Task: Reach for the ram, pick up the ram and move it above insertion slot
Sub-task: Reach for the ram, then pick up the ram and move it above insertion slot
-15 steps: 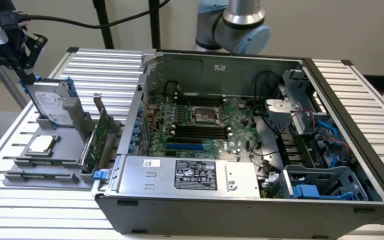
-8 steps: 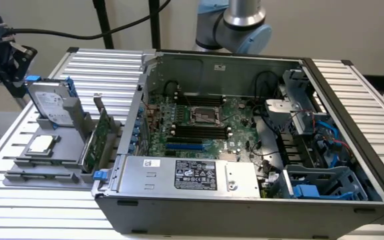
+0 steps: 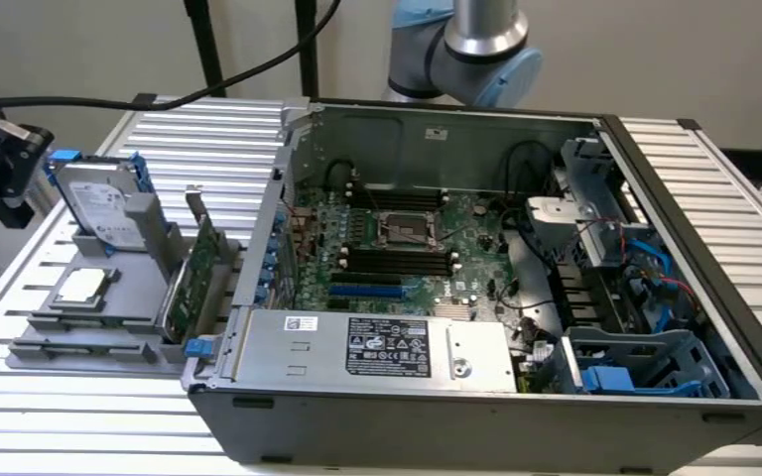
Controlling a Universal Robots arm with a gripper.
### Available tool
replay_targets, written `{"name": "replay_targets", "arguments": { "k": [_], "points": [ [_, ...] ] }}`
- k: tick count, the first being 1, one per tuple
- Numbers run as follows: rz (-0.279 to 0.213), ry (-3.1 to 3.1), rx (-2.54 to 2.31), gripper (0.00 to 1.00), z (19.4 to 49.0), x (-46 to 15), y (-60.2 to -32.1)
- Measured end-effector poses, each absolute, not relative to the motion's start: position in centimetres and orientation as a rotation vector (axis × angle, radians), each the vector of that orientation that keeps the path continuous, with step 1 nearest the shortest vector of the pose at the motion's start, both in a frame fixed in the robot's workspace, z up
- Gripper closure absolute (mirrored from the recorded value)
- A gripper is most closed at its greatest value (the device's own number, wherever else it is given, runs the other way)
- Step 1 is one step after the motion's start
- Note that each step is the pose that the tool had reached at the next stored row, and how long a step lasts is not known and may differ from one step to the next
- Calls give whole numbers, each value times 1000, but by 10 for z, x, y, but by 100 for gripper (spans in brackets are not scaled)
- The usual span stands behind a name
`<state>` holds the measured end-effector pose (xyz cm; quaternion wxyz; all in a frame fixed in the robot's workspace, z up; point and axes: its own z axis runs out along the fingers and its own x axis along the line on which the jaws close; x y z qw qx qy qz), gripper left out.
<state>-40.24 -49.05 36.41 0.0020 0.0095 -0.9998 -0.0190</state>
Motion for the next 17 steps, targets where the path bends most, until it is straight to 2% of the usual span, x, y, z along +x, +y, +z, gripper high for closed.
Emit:
{"name": "replay_targets", "arguments": {
  "k": [17],
  "points": [
    [-59,-3137,29,89,364,-402,-495]
  ]
}}
